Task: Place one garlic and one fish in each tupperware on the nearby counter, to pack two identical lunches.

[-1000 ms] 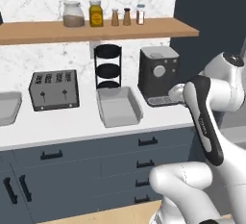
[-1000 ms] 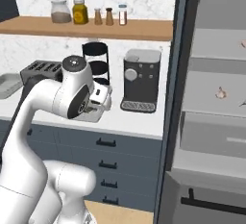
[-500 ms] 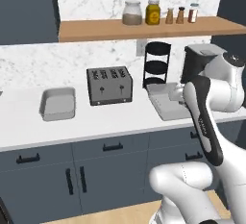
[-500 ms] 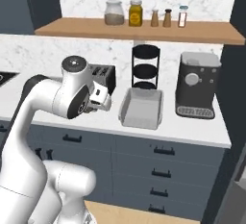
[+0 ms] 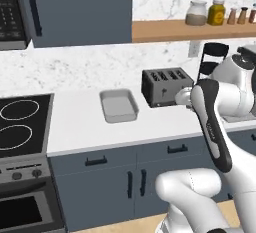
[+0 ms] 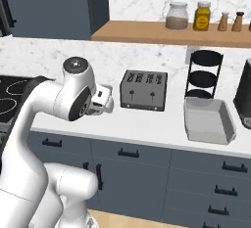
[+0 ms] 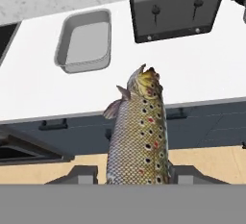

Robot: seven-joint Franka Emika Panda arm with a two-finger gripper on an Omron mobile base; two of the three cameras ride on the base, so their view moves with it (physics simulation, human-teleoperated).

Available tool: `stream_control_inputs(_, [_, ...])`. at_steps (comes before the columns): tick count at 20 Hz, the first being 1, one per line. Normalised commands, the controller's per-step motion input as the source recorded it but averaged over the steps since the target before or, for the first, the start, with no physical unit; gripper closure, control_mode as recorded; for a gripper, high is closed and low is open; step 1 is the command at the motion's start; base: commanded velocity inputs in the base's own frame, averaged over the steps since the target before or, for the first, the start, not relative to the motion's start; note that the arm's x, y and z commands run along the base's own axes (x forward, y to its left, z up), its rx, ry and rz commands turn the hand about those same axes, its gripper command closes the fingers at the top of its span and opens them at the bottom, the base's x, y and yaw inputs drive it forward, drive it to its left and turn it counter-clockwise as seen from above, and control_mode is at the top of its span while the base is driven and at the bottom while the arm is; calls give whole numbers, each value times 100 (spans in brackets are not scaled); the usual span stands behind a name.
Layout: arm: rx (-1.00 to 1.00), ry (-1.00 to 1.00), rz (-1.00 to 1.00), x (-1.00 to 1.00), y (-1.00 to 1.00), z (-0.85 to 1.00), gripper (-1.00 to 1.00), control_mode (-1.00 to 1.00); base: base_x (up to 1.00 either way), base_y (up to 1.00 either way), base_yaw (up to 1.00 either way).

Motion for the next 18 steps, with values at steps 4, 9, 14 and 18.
stream_control_inputs(4, [0, 0, 0, 0, 0, 0, 100, 100, 26, 98, 0])
stream_control_inputs(9, [0, 0, 0, 0, 0, 0, 100, 100, 37, 52, 0])
stream_control_inputs(14, [0, 0, 0, 0, 0, 0, 100, 100, 39, -9, 2])
stream_control_inputs(18, [-2, 0, 1, 8, 0, -12, 100, -100, 19, -1, 4])
